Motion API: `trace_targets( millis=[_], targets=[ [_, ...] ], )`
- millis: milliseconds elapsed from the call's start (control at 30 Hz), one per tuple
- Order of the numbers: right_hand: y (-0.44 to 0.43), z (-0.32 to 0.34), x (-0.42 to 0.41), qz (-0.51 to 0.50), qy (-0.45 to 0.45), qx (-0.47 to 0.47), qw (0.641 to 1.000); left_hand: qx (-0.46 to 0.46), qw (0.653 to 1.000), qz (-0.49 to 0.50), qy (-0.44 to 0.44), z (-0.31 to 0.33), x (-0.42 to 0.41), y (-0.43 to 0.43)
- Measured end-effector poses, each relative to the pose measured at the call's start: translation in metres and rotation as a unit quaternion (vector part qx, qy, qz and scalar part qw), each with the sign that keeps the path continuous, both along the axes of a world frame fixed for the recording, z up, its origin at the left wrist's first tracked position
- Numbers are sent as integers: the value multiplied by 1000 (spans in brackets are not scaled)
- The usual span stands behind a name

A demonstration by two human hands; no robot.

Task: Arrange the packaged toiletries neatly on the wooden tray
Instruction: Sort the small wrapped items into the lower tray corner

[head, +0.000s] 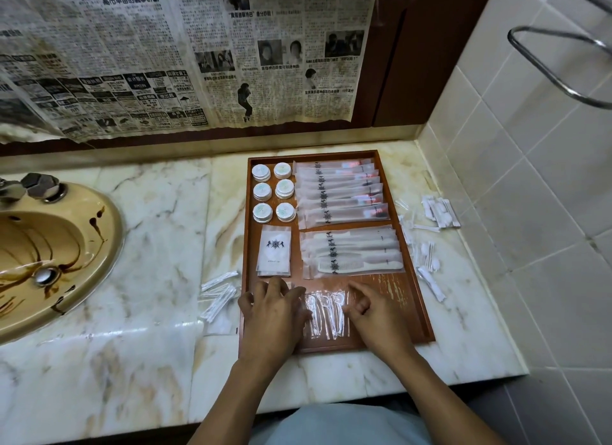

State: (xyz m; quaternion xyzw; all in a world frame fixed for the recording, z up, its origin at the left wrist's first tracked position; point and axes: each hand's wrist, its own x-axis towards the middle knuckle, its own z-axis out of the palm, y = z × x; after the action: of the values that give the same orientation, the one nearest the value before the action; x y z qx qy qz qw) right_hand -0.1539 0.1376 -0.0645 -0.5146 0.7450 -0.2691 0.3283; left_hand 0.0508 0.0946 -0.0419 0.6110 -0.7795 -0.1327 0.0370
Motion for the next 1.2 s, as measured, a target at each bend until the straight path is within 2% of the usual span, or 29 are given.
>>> trace_targets(
  millis=[167, 267, 333, 400, 467, 567, 733, 900, 1033, 1200],
  targets=[
    [-2, -9, -11, -68, -75, 29, 994, -61, 989, 87, 105, -3, 27, -9],
    [-2, -9, -12, -79, -107, 46, 990, -54, 978, 146, 140, -5, 60, -19],
    [-3, -8, -12, -81, -117, 49, 989, -22, 974, 180, 137, -9, 83, -23],
    [-3, -6, -11, -82, -119, 54, 988, 25, 975, 203, 89, -14, 100, -26],
    [-2, -6, -10, -83, -115, 55, 988, 57, 976, 207, 45, -17, 112, -27],
    [-3, -6, -10, -85, -105, 55, 989, 60, 977, 199, 45, -20, 120, -26],
    [-3, -5, -7, -86, -95, 55, 990, 61, 971, 206, 103, -17, 118, -25],
    [-2, 0, -6, -86, -85, 57, 991, 20, 962, 215, 165, -13, 116, -23],
    [-2, 2, -4, -87, -80, 57, 991, 4, 941, 240, 240, -1, 112, -21],
    [-2, 2, -3, -97, -94, 50, 990, 7, 924, 260, 279, 5, 106, -22]
  ],
)
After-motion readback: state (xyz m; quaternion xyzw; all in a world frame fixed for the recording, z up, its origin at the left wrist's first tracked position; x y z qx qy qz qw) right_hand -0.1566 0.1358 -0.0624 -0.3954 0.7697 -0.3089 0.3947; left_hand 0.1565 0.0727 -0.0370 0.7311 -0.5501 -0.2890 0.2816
